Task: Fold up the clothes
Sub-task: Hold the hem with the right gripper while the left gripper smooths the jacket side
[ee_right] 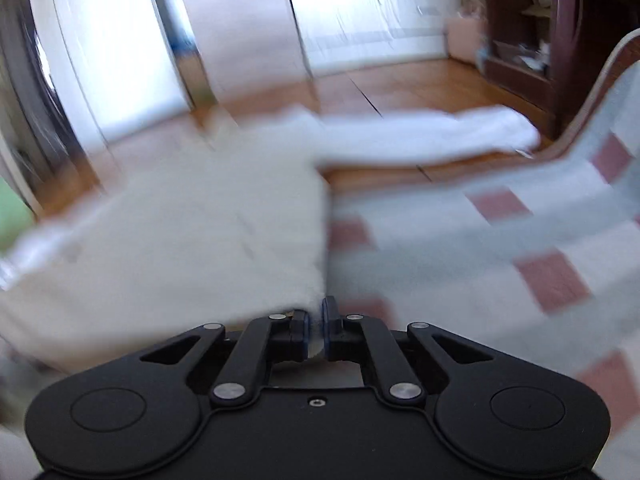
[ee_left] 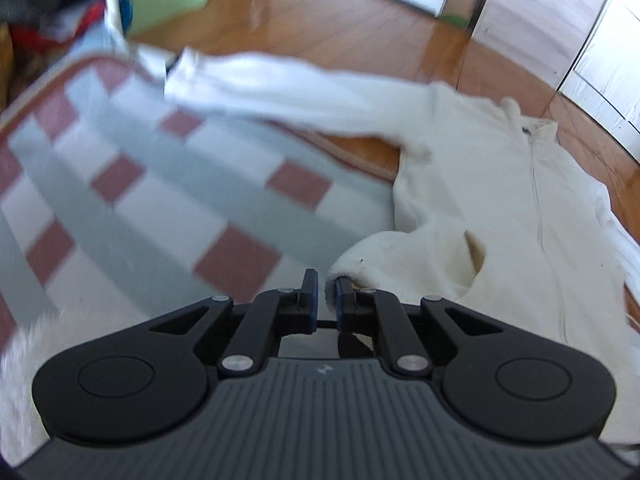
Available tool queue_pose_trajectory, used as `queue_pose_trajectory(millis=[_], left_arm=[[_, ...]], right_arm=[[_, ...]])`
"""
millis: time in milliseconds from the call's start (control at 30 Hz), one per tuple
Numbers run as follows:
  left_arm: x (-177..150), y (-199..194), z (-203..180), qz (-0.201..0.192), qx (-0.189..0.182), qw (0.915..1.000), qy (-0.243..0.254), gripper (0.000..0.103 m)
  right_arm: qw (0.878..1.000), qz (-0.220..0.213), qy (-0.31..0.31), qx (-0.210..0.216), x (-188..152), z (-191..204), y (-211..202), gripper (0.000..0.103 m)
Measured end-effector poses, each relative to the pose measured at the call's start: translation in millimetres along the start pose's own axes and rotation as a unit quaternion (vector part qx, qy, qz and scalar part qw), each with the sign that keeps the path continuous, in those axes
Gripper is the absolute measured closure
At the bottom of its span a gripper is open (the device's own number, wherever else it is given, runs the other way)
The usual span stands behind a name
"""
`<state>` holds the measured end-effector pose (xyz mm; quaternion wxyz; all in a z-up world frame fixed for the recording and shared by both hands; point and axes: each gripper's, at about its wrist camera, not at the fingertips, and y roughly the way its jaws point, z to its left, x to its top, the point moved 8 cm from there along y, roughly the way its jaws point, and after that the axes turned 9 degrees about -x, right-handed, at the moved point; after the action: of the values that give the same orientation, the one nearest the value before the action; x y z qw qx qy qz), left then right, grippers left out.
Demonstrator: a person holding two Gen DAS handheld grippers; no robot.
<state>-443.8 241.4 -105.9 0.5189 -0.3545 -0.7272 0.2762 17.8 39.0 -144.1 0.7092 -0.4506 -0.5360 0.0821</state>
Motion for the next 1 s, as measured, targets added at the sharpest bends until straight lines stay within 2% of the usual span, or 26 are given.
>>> queue_pose_trajectory(millis=[33,167,200,233,300,333,400,433,500,567,600,633,700,833,900,933,967,1000], left_arm=[[-3,1,3,0.009,-0.003,0.9999,-0.005,0.094],[0,-16,-8,-0.009,-0.001,0.9995,0.029,0.094],[-2,-13,-10,0.003,0.000,0.9993,0.037,0.094],[-5,-10,-11,0.020,0.000,0.9989,0.043,0.092],[-18,6,-15,0.102,-0.016,0.9937,0.043,0.076],[-22,11,-18,0.140,-0.032,0.9887,0.042,0.066],[-16,0,-25,0.134,-0.065,0.9879,0.044,0.066],[-5,-11,-30,0.112,-0.064,0.9895,0.064,0.064],[17,-34,-40,0.069,-0.062,0.9903,0.103,0.052],[38,-56,-51,0.026,-0.062,0.9877,0.141,0.034],[48,-55,-58,0.013,-0.073,0.9859,0.150,0.031],[55,-42,-63,0.025,-0.079,0.9849,0.152,0.029],[67,-13,-74,0.053,-0.092,0.9826,0.153,0.029],[67,85,-77,0.148,-0.076,0.9775,0.130,0.029],[58,122,-72,0.178,-0.074,0.9742,0.118,0.034],[54,137,-69,0.187,-0.082,0.9730,0.107,0.047],[51,144,-66,0.188,-0.096,0.9733,0.091,0.073],[48,151,-62,0.188,-0.110,0.9731,0.075,0.086]], right_arm=[[1.000,0.010,0.003,-0.008,-4,-1,5,0.098],[1.000,-0.007,0.017,0.017,7,9,-4,0.098],[1.000,-0.014,0.016,0.021,11,7,-8,0.098],[0.999,-0.022,0.015,0.025,16,6,-13,0.098],[0.999,-0.036,0.014,0.032,26,3,-21,0.098],[0.999,-0.029,0.009,0.021,23,-2,-17,0.098],[1.000,0.020,-0.001,-0.012,2,-12,8,0.098],[0.999,0.030,-0.002,-0.013,-5,-11,12,0.098],[0.999,0.030,-0.020,-0.019,-12,-2,17,0.097],[0.998,0.028,-0.048,-0.033,-17,7,20,0.097],[0.998,0.028,-0.054,-0.034,-18,9,22,0.097],[0.997,0.028,-0.056,-0.036,-19,10,22,0.097],[0.998,0.021,-0.048,-0.030,-14,8,16,0.097],[0.999,-0.014,-0.040,-0.006,2,8,-4,0.097],[0.999,-0.029,-0.040,0.002,10,9,-12,0.097],[0.999,-0.031,-0.043,0.000,11,9,-14,0.097],[0.998,-0.031,-0.045,-0.003,11,9,-14,0.097],[0.998,-0.031,-0.046,-0.005,10,9,-14,0.097]])
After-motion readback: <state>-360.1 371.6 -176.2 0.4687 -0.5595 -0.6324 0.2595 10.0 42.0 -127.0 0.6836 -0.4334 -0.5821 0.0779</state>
